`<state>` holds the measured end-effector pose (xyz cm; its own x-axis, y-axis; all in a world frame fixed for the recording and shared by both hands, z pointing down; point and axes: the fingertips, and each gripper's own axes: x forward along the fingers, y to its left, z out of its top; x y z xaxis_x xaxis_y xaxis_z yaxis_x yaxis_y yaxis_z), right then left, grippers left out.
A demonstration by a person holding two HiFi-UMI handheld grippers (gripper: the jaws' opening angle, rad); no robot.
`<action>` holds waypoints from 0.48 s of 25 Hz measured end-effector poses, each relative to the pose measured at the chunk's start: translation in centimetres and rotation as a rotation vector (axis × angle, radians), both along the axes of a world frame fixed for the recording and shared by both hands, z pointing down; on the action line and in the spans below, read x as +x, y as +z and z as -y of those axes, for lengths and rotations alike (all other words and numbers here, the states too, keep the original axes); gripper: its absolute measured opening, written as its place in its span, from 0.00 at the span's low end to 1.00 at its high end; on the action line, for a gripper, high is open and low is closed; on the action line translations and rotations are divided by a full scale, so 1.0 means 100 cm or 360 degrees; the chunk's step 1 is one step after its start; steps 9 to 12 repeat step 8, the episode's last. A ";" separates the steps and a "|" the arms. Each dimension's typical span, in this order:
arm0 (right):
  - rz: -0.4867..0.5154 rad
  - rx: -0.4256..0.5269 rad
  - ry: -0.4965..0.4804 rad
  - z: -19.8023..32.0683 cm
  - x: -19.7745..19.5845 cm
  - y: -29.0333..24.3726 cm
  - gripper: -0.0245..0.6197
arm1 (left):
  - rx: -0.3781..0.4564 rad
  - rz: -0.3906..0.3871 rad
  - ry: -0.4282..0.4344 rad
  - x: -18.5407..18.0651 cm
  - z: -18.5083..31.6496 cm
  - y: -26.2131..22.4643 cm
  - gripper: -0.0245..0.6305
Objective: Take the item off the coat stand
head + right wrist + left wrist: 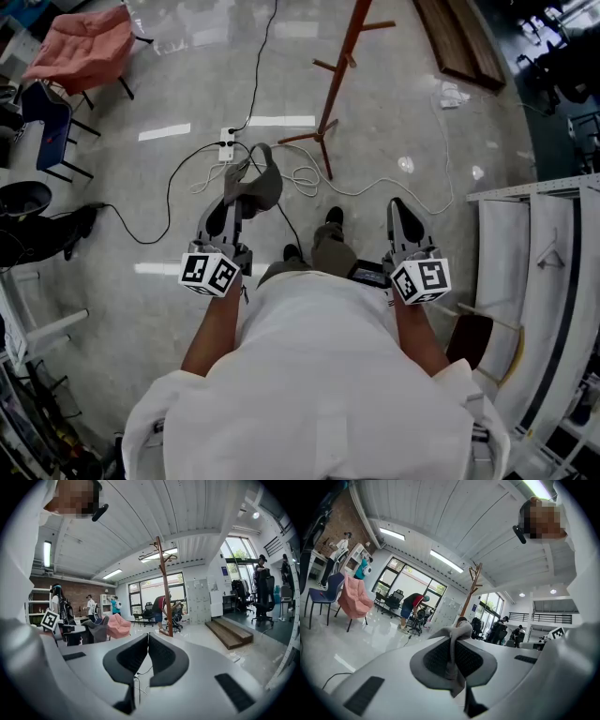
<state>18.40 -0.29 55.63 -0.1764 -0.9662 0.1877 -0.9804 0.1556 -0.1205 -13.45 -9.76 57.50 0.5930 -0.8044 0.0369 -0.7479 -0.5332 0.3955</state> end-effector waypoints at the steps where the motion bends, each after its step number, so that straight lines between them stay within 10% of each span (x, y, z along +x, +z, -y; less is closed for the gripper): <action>1: -0.0001 -0.0004 -0.0019 0.004 -0.003 0.001 0.08 | -0.0006 -0.0003 -0.0020 -0.005 0.000 0.003 0.07; 12: -0.0011 -0.0013 -0.0149 0.030 -0.029 0.008 0.08 | -0.0047 -0.0009 -0.0143 -0.037 0.003 0.018 0.07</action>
